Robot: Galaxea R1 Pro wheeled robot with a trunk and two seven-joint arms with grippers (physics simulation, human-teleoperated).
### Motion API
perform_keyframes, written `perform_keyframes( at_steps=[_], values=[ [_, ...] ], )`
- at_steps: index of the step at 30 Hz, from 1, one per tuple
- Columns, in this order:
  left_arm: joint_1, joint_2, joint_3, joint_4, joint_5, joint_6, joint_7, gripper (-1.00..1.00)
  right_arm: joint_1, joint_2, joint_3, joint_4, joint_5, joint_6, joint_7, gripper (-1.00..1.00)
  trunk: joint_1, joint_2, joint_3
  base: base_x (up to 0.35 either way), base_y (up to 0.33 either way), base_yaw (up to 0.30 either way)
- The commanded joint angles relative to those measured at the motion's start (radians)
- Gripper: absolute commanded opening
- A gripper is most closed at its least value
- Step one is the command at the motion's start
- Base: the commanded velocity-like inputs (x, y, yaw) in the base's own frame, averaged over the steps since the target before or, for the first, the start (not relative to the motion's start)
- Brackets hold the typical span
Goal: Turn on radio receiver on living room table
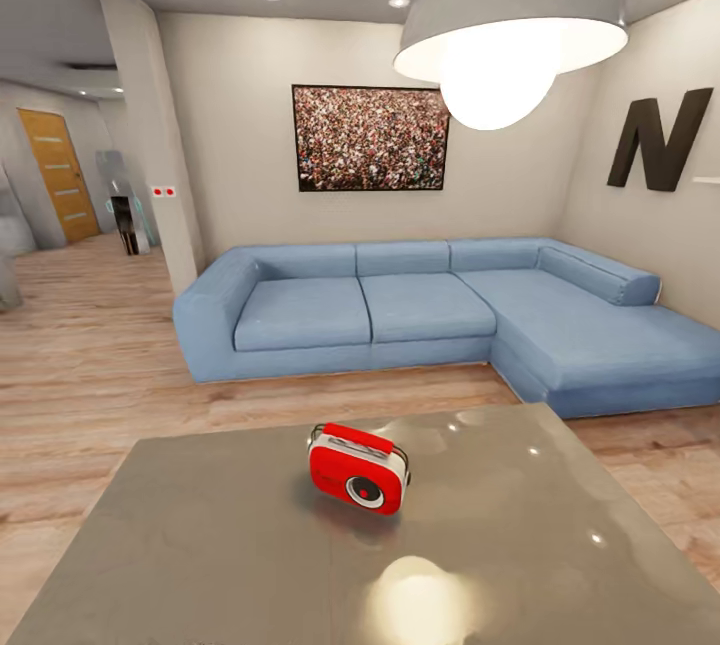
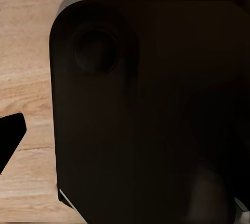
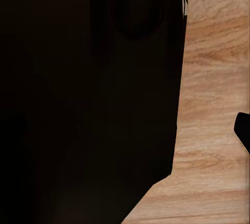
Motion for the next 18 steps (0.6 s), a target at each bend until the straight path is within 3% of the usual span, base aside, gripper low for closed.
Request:
perform_keyframes(
  at_steps=[1, 14, 18],
  values=[
    [0.000, 0.000, 0.000, 0.000, 0.000, 0.000, 0.000, 1.00, 0.000, 0.000, 0.000, 0.000, 0.000, 0.000, 0.000, 1.00, 0.000, 0.000, 0.000, 0.002, 0.000, 0.271],
    [0.000, -0.008, 0.000, 0.000, 0.000, 0.000, 0.000, 1.00, 0.000, 0.000, 0.000, 0.000, 0.000, 0.001, 0.001, 1.00, 0.000, 0.000, 0.000, 0.000, 0.000, 0.270],
    [0.000, -0.012, 0.000, 0.000, 0.000, 0.000, 0.000, 1.00, 0.000, 0.000, 0.000, 0.000, 0.000, 0.001, 0.003, 1.00, 0.000, 0.000, 0.000, 0.000, 0.000, 0.104]
  ],
)
